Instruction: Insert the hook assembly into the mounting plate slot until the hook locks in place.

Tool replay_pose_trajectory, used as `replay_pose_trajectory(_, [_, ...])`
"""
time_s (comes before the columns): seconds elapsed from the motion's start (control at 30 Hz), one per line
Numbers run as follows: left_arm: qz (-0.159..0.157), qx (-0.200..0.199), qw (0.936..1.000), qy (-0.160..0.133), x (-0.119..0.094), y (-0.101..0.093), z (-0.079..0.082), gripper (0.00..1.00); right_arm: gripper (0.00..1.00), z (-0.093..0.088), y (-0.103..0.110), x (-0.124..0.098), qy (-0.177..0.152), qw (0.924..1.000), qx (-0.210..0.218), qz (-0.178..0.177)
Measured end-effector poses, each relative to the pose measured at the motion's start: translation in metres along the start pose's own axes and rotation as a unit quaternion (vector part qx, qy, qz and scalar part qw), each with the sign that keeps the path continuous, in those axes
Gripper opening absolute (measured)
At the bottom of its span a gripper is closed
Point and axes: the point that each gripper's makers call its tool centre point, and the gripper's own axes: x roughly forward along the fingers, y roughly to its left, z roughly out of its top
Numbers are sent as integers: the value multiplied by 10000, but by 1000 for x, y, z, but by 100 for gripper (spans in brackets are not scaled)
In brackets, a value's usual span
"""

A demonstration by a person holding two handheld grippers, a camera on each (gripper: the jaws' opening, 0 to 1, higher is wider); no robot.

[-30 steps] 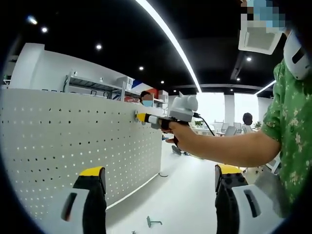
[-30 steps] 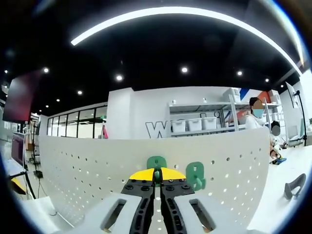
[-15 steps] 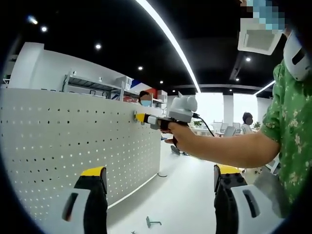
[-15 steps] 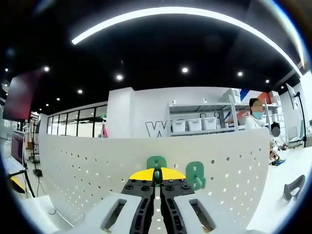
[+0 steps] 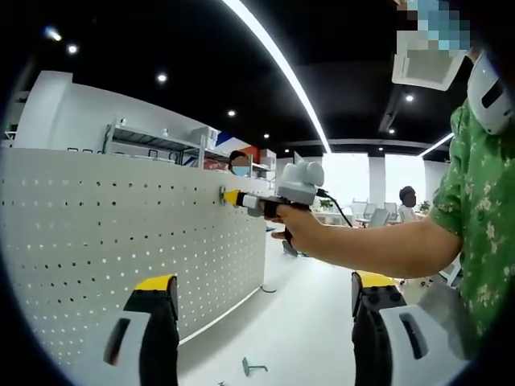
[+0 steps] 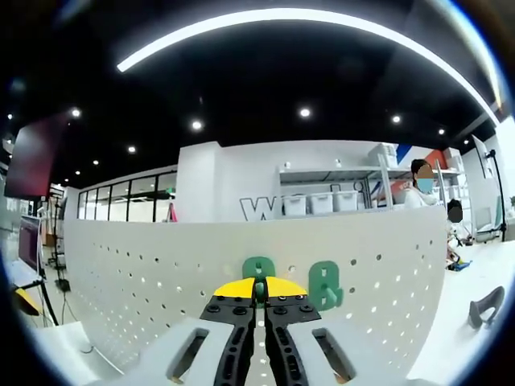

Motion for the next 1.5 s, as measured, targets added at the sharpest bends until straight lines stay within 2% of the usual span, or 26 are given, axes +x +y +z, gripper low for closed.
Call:
replay_pose_trajectory(0.37, [-14,-21,10000,19,1,1,-2,91,1,-3,0,2,112,9999,26,55])
replay_pose_trajectory(0.47, [-22,-28,10000,38,0,0,-3,90,1,-3,2,2,162,9997,-149,76])
replay_pose_trajectory(0.67, [-40,-17,10000,49,1,-1,-3,90,2,-3,2,1,149,9997,-124,123])
replay_pose_trajectory(0.77, [-46,-12,10000,53,1,-2,-3,90,5,0,3,1,97,9998,-90,145])
replay_pose_trajectory(1.0, [-42,-16,10000,78,-1,-3,-4,89,4,6,2,1,69,9997,-223,120])
replay_pose_trajectory(1.17, [-51,-27,9999,96,0,-4,-5,88,4,14,5,3,0,9990,-423,132])
replay_pose_trajectory(1.43, [-38,-36,10000,57,0,-2,-2,88,4,11,5,3,35,9978,-663,92])
replay_pose_trajectory(1.5, [-36,-32,10000,59,0,-2,-2,88,4,7,5,3,105,9982,-576,119])
